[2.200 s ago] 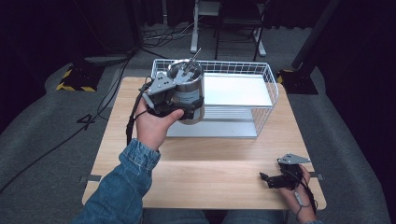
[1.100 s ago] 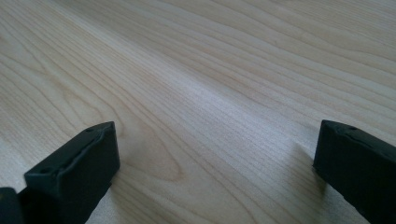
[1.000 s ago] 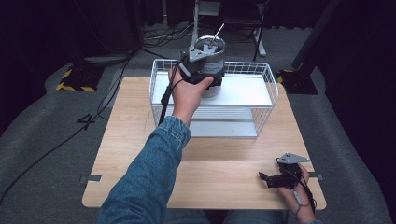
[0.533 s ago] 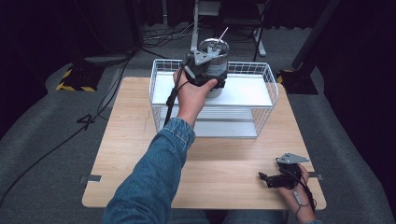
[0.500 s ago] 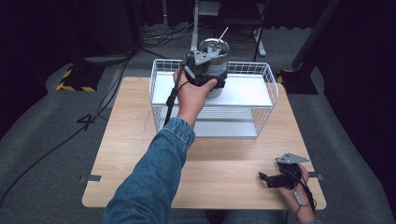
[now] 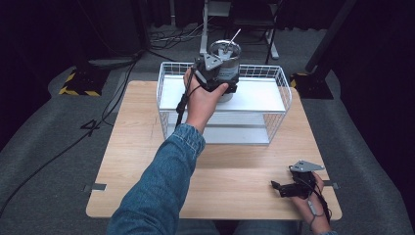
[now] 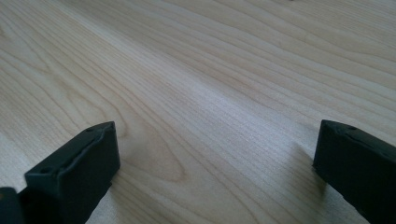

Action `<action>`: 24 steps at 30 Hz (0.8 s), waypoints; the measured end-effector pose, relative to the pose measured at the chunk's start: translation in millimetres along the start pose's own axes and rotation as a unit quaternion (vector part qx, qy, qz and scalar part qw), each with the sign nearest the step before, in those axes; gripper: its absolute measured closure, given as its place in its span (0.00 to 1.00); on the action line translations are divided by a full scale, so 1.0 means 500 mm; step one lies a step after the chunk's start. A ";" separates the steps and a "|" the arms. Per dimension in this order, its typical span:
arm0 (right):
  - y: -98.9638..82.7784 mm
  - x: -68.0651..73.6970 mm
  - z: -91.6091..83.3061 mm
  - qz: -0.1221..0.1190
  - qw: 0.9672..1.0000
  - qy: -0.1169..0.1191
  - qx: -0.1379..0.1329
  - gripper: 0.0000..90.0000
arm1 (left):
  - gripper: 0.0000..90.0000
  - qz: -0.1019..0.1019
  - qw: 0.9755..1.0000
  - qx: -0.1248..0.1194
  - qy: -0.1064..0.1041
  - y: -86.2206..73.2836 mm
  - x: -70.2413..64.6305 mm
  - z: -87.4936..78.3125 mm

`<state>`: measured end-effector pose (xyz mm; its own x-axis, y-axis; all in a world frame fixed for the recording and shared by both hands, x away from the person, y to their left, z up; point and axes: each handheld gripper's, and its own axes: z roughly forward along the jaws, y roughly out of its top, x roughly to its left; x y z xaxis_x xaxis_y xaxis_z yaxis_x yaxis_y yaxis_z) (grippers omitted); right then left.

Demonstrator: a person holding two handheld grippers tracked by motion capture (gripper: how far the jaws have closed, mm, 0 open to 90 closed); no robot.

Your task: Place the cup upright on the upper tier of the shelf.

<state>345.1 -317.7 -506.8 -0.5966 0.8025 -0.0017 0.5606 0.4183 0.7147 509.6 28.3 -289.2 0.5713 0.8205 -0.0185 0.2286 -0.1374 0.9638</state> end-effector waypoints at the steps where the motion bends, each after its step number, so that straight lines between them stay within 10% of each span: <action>1: 0.000 0.000 0.000 -0.001 1.000 0.000 0.000 0.01 | 0.03 0.002 1.000 -0.005 -0.003 -0.002 0.001 0.000; 10: 0.000 0.000 0.000 -0.001 1.000 0.002 0.000 0.01 | 0.00 -0.018 1.000 -0.017 0.001 -0.012 0.000 0.000; 13: 0.000 0.000 0.000 -0.002 1.000 0.003 0.001 0.01 | 0.00 -0.055 0.998 -0.029 0.007 -0.010 -0.007 0.001; 20: 0.000 0.001 0.000 -0.004 1.000 0.004 0.001 0.01 | 0.00 0.005 0.998 -0.037 0.051 -0.010 -0.021 -0.015; 24: 0.000 0.001 0.000 -0.004 1.000 0.004 0.001 0.01 | 0.00 -0.007 0.998 -0.029 0.064 -0.006 -0.028 -0.019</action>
<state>344.8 -317.5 -506.7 -0.6054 0.7959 -0.0017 0.5567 0.4250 0.7138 493.2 22.5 -289.2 0.4626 0.8866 -0.0021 0.1875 -0.0955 0.9776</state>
